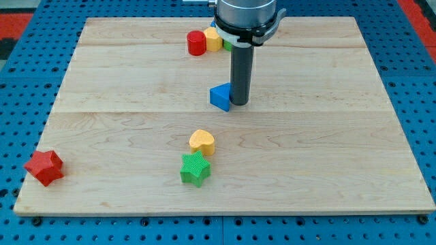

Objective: Push the blue triangle towards the group of blocks

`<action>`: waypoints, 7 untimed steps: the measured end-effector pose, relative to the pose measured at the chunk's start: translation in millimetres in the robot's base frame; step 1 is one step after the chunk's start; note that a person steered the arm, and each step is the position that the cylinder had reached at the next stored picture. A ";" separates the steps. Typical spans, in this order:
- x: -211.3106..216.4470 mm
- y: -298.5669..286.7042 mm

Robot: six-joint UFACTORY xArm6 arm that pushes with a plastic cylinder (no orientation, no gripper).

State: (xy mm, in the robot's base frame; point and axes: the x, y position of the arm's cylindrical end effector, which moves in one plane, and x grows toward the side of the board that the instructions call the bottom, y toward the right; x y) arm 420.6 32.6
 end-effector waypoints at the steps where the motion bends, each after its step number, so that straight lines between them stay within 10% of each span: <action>1: 0.0 0.0; 7: -37.3 -50.8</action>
State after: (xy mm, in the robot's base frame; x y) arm 383.3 -18.3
